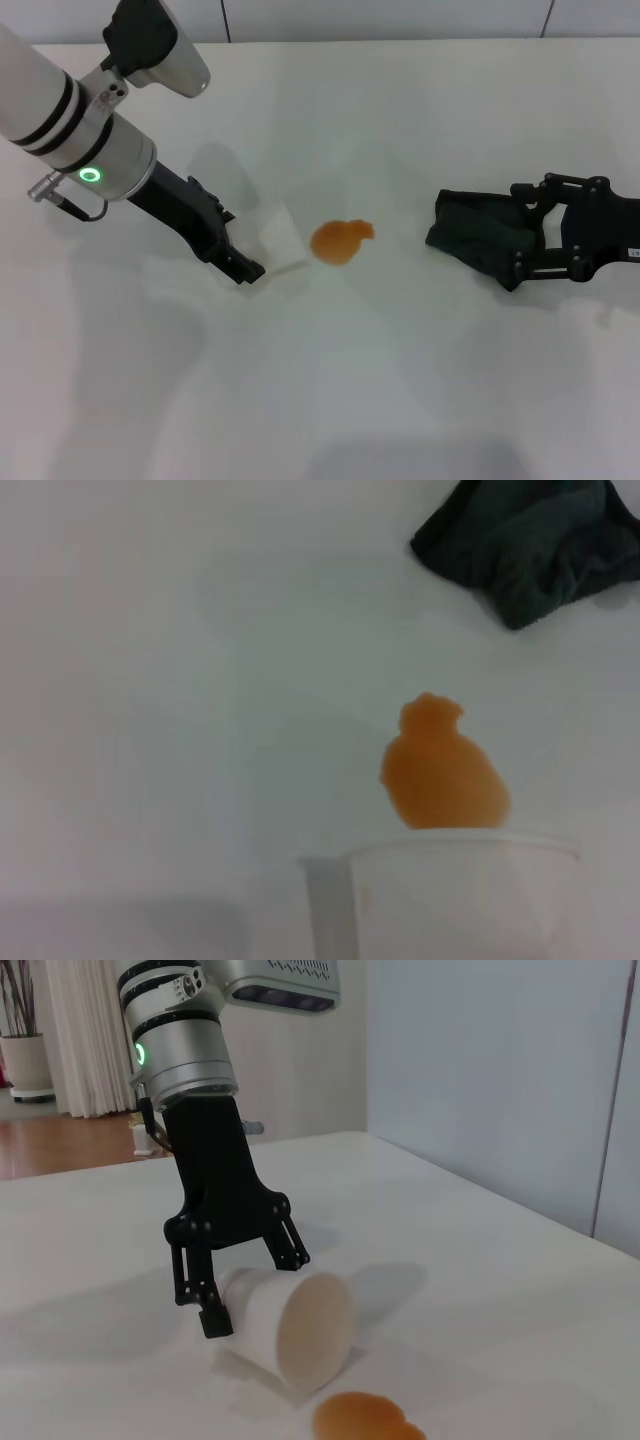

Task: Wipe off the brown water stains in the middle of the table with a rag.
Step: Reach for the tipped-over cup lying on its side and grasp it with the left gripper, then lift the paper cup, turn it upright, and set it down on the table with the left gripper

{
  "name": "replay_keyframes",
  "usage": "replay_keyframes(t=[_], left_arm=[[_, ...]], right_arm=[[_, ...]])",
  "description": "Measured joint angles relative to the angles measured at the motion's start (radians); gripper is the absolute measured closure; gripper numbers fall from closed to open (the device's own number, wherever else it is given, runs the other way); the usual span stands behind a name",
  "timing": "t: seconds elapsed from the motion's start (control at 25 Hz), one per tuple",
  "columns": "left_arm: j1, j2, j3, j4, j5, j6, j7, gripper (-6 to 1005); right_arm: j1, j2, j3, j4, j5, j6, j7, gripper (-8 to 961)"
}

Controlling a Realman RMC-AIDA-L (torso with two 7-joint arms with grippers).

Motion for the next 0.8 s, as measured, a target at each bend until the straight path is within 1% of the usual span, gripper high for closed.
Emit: replay_keyframes(t=[0.6,0.8], left_arm=[[0.002,0.000,0.000,0.000,-0.002,-0.007,-0.012,196],[0.001,0.000,0.000,-0.003,0.001,-0.003,-0.016,255]], right_arm=[[-0.001,0.000,0.000,0.000,0.009,-0.004,0.000,102],[-0.005,0.000,0.000,0.000,0.010,-0.007,0.000,102]])
